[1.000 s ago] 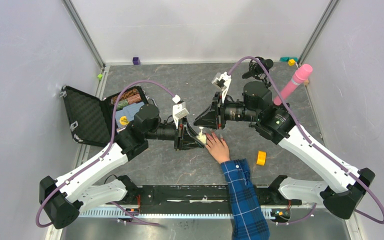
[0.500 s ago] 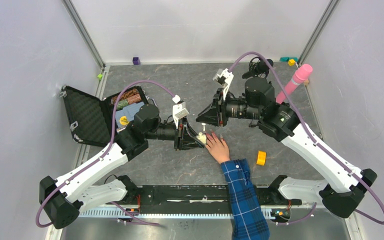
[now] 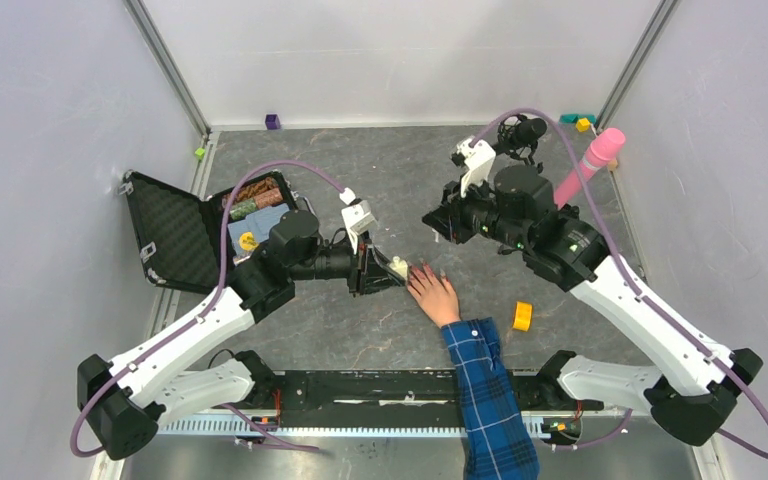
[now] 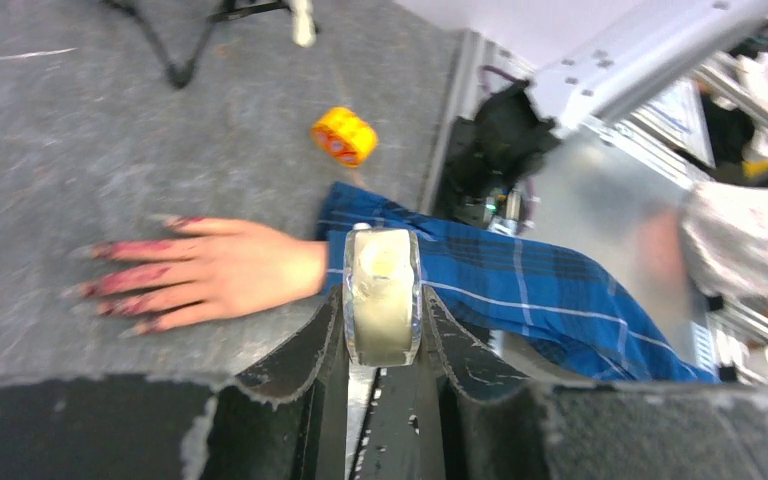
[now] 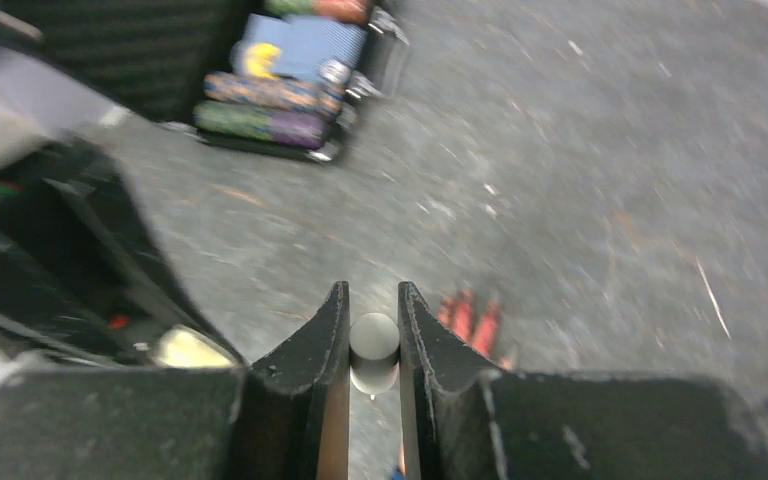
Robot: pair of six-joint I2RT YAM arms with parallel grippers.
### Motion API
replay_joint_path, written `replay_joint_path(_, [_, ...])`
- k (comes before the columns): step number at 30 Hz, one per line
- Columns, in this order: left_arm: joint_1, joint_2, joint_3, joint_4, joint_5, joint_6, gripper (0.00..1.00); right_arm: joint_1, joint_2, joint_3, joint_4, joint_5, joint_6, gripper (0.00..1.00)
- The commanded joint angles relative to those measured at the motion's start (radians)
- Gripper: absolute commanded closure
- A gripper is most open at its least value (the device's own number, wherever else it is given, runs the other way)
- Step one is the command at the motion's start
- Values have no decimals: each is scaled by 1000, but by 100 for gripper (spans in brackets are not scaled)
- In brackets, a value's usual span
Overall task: Paint the nails
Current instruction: Paint the nail polish on the nail.
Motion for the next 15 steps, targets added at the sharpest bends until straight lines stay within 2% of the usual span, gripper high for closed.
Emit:
replay_joint_path(1, [25, -8, 3, -21, -229, 40, 98, -4, -29, -164, 9, 347, 28, 100])
replay_joint_path(5, [65, 5, -16, -21, -337, 17, 98, 7, -34, -338, 111, 446, 74, 100])
replay_joint_path(8, [84, 13, -9, -37, -403, 24, 98, 26, -1, -408, 174, 515, 98, 100])
replay_joint_path(12, [100, 29, 50, -108, -415, 48, 98, 57, 88, -415, 215, 630, 134, 100])
replay_joint_path(15, [111, 54, 103, -183, -412, 89, 98, 70, 177, -386, 260, 656, 138, 100])
